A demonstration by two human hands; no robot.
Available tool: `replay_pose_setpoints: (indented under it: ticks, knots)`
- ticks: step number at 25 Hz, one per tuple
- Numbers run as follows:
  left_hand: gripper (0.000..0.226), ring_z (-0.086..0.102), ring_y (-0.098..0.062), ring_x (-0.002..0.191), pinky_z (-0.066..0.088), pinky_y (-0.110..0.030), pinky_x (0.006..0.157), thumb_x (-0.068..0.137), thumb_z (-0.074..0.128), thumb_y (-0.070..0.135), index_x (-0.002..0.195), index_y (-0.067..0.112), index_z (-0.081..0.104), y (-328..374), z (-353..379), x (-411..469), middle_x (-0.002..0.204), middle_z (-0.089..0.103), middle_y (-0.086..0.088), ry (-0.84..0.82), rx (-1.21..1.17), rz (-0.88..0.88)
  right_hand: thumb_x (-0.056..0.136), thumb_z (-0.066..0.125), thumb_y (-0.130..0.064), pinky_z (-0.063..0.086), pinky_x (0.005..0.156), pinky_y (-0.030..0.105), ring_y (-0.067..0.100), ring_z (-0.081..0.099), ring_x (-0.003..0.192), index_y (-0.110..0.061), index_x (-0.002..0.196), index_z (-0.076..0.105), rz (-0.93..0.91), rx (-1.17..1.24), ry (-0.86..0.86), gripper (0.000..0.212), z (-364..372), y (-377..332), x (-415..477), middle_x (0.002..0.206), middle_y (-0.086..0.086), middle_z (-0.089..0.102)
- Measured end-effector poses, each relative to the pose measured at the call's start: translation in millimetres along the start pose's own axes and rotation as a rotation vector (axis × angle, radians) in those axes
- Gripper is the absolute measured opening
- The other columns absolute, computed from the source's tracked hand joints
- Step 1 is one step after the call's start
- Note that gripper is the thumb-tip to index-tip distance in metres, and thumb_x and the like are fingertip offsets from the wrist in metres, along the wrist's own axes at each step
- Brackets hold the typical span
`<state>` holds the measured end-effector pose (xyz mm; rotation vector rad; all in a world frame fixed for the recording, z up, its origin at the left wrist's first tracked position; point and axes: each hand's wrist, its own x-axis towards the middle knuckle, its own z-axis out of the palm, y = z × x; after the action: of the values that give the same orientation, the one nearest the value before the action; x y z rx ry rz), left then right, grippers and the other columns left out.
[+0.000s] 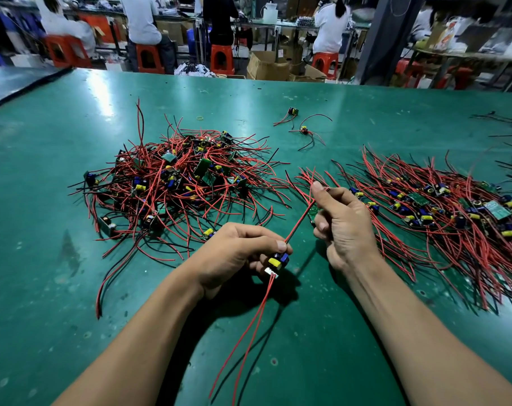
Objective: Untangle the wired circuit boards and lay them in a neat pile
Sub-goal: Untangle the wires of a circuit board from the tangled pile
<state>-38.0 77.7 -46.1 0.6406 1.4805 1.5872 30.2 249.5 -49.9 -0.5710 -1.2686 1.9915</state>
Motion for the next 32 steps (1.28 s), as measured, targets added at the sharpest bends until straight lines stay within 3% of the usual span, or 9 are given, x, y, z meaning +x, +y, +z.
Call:
replay_pose_setpoints:
  ticks: [4,9,12,16,21,24,28,30,32]
  knots:
    - [0.015,0.05,-0.008,0.056,0.042,-0.015,0.053,0.084,0.067,0.002,0.075,0.008,0.078,0,-1,0,0.07,0.068,-0.005,-0.011,-0.006,-0.004,0.09,0.075,-0.025,0.025,0.039,0.017,0.011,0.034,0.04,-0.03,0.059,0.06,-0.232,-0.347,0.006,0.034,-2,2,-2,0.053,-0.012,0.045]
    - [0.013,0.056,-0.01,0.056,0.049,-0.016,0.053,0.073,0.074,0.014,0.081,0.004,0.077,-3,3,0,0.071,0.07,-0.006,0.065,-0.113,0.012,0.092,0.066,-0.043,0.025,0.037,0.015,0.007,0.037,0.036,-0.021,0.075,0.068,-0.11,-0.16,0.0,0.029,-4,-3,0,0.066,-0.006,0.059]
    - [0.019,0.056,-0.012,0.06,0.052,-0.019,0.053,0.083,0.068,0.017,0.088,-0.001,0.075,-3,6,2,0.079,0.072,-0.009,0.159,-0.179,0.034,0.075,0.065,-0.067,0.027,0.035,0.017,0.006,0.039,0.038,-0.019,0.089,0.068,-0.073,-0.204,-0.006,0.05,-6,-6,1,0.064,-0.012,0.059]
    - [0.035,0.06,-0.018,0.062,0.055,-0.023,0.055,0.094,0.058,0.029,0.089,-0.001,0.074,4,10,1,0.086,0.066,-0.018,0.206,-0.256,0.006,0.073,0.061,-0.078,0.028,0.036,0.016,0.006,0.042,0.041,-0.019,0.098,0.068,-0.055,-0.259,-0.01,0.064,-7,-6,0,0.07,-0.01,0.058]
    - [0.061,0.058,-0.017,0.061,0.052,-0.024,0.056,0.094,0.049,0.049,0.106,-0.009,0.066,9,15,-2,0.074,0.064,-0.01,0.207,-0.354,-0.05,0.077,0.062,-0.071,0.031,0.037,0.018,0.006,0.045,0.044,-0.022,0.096,0.069,-0.072,-0.348,-0.097,0.052,0,-9,-8,0.069,-0.011,0.059]
    - [0.07,0.062,-0.021,0.072,0.052,-0.028,0.065,0.092,0.042,0.058,0.117,-0.004,0.062,10,15,-1,0.093,0.064,-0.016,0.179,-0.463,-0.05,0.073,0.075,-0.064,0.04,0.046,0.015,0.004,0.051,0.053,-0.029,0.104,0.068,-0.06,-0.531,-0.286,0.048,8,-9,-18,0.082,-0.006,0.063]
    - [0.065,0.069,-0.019,0.089,0.057,-0.03,0.078,0.088,0.044,0.062,0.122,0.01,0.063,6,13,3,0.113,0.07,-0.012,0.209,-0.468,0.002,0.082,0.08,-0.029,0.04,0.067,0.002,-0.012,0.056,0.068,-0.025,0.123,0.066,-0.257,-1.009,-0.373,0.043,12,0,-24,0.091,-0.016,0.064]
    - [0.049,0.072,-0.019,0.094,0.058,-0.03,0.084,0.087,0.056,0.049,0.12,0.014,0.064,3,18,2,0.115,0.071,-0.009,0.249,-0.322,0.096,0.087,0.074,-0.02,0.038,0.071,0.0,-0.008,0.057,0.075,-0.019,0.12,0.069,-0.303,-1.065,-0.309,0.033,10,-3,-22,0.096,-0.01,0.068]
    - [0.027,0.071,-0.015,0.08,0.056,-0.022,0.078,0.091,0.067,0.028,0.115,0.017,0.067,-6,20,-1,0.105,0.072,-0.005,0.38,0.224,0.326,0.09,0.071,-0.019,0.04,0.079,0.004,0.005,0.062,0.085,-0.016,0.115,0.072,-0.331,-1.097,-0.185,0.025,5,-6,-16,0.103,-0.003,0.072]
